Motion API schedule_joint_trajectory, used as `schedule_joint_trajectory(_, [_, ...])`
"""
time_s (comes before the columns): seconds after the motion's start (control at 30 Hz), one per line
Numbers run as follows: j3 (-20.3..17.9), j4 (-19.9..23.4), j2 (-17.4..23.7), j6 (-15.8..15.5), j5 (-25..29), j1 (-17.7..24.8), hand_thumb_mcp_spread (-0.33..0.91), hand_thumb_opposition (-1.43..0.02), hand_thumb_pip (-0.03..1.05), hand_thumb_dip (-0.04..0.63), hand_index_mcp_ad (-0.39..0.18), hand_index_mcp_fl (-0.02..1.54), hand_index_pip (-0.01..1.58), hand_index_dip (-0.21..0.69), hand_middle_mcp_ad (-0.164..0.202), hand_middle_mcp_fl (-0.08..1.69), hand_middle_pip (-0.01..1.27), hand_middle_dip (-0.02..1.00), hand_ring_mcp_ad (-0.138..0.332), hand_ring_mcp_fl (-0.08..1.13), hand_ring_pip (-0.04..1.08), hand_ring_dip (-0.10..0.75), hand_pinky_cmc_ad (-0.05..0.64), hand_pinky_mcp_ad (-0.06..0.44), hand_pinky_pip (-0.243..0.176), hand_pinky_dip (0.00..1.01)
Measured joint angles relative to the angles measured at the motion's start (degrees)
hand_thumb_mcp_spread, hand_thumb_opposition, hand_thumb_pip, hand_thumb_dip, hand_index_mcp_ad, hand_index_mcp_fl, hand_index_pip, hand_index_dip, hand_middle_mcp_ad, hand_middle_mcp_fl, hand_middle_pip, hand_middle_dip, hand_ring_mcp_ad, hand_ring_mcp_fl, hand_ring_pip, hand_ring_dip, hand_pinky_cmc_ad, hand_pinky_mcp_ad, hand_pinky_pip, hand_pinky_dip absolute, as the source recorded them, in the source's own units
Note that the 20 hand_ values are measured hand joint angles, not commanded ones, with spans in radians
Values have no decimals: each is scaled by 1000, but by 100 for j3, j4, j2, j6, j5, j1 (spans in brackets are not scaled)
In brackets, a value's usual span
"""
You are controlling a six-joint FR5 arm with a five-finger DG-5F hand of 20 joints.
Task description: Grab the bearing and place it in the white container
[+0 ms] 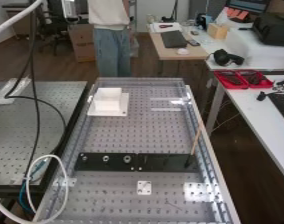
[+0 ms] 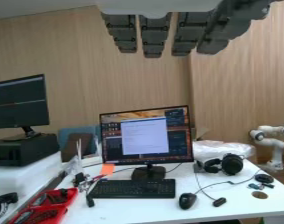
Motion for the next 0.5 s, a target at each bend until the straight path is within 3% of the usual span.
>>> schedule_joint_trajectory(0.13, [-53,33,34,18,-1,-3,5,9,21,7,5,21,7,16,26,2,14,28,59,-2,16,19,51,35,-10,17])
schedule_joint_trajectory(0.2, [-60,34,39,21,5,-3,86,-138,169,5,9,21,7,16,16,3,49,24,58,-2,24,19,49,49,-10,37])
schedule_joint_trajectory(0.27, [-65,31,41,22,7,-6,195,-319,291,23,9,24,24,19,16,2,75,49,61,-2,45,21,87,87,-21,77])
schedule_joint_trajectory(0.37, [-66,22,40,27,1,-8,215,-508,290,16,9,23,37,19,19,3,106,80,106,0,51,28,178,162,-31,134])
schedule_joint_trajectory(0.5, [-56,5,31,29,-10,-13,213,-586,309,14,9,23,51,19,19,0,115,99,152,0,66,44,264,230,-61,166])
